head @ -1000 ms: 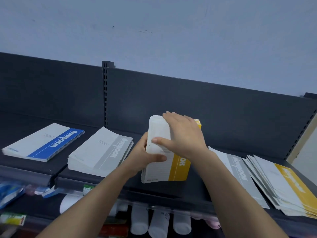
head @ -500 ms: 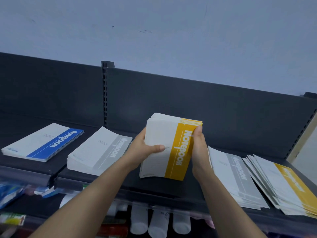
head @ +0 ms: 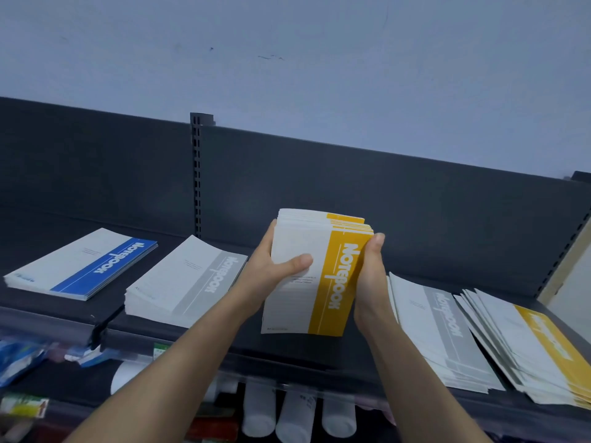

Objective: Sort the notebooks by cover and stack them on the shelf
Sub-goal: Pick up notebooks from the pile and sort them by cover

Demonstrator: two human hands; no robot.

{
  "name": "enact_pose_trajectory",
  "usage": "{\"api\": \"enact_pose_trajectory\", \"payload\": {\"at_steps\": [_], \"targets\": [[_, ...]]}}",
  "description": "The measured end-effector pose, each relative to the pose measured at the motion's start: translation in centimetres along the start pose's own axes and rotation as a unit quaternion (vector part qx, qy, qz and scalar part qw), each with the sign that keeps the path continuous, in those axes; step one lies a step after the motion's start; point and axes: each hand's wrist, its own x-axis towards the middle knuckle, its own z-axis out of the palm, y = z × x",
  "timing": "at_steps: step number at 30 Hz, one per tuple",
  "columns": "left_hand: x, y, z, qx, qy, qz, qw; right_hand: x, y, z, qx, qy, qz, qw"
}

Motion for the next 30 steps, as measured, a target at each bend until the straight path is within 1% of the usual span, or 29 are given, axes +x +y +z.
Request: {"api": "enact_pose_trajectory", "payload": {"at_steps": [4, 10, 12, 17, 20, 25, 28, 30], "targets": [[0.2, -1.6, -0.3, 0.029, -0.005, -0.004, 1.0, -0.5, -0.1, -0.3, -0.027, 0.001, -0.039, 0.999], [-0.4, -7.2, -1.6, 0.088, -0.015, -0.073, 0.993, -1.8, 2.9, -1.4, -0.108, -0.039, -0.047, 0.992], [-0.5, -8.4, -1.9, 0.115, -0.015, -0.084, 0.99, -2.1, 4.1, -1.9, -0.147, -0.058, -0.046, 0.986], [1.1, -9.7, -2.5, 0.183, -0.02, -0.073, 0.98, -1.5, 5.3, -2.7, -0.253, -0.066, -0.07, 0.963], [1.0, -9.5, -2.5, 0.198, -0.027, -0.064, 0.978, -1.4, 5.5, -3.0, -0.277, -0.053, -0.085, 0.956], [0.0, -8.7, -2.7, 0.226, -0.065, -0.087, 0.968, -2.1, 6.4, -3.6, -0.319, -0.082, -0.049, 0.943], [0.4, -8.5, -3.1, 0.276, -0.064, -0.1, 0.954, -1.7, 5.8, -3.4, -0.329, -0.076, -0.033, 0.941], [0.8, -8.2, -3.3, 0.277, -0.053, -0.123, 0.951, -1.4, 5.4, -3.3, -0.332, -0.068, -0.028, 0.94]]}}
